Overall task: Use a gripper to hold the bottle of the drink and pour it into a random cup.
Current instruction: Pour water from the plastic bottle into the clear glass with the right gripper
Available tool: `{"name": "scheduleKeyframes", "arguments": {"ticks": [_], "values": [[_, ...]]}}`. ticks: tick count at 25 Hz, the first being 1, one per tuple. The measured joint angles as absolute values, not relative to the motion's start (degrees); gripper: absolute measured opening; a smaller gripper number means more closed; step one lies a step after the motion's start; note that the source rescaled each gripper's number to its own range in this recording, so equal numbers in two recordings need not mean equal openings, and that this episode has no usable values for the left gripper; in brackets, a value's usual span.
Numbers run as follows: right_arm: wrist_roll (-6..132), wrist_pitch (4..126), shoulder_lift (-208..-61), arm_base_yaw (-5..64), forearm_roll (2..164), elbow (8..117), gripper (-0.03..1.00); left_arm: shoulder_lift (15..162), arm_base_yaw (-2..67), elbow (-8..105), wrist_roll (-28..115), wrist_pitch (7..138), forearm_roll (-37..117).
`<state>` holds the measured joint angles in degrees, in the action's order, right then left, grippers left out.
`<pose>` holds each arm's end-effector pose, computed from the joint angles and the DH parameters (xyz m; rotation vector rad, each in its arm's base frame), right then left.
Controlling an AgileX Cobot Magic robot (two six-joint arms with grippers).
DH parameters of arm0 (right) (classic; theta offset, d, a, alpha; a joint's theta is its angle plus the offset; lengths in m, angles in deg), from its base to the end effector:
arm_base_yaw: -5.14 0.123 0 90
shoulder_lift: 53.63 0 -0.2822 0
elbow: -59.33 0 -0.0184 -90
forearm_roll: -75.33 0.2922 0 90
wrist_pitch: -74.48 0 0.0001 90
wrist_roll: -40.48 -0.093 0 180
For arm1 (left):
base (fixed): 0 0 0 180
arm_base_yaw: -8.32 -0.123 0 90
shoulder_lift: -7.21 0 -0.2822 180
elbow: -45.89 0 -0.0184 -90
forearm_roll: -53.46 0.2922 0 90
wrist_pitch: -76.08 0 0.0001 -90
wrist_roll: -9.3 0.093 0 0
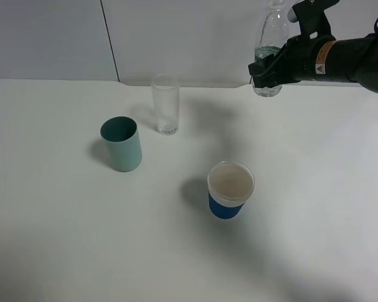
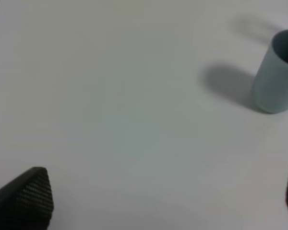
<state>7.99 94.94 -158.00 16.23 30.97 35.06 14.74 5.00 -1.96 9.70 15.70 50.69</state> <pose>0.3806 0.0977 0.1920 -0.5186 1.9111 0.2571 0.0341 -0.0019 0.3007 -0.0489 2.0189 -0.0164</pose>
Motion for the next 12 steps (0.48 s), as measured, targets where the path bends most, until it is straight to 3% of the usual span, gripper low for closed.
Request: {"name": "scheduleKeyframes", "arguments": {"ticks": [12], "values": [[-7.10,82.42,-156.10,22.15,17.88,39.17,0.00,14.74,5.00,-1.96,9.70,15.70,50.69]]}}
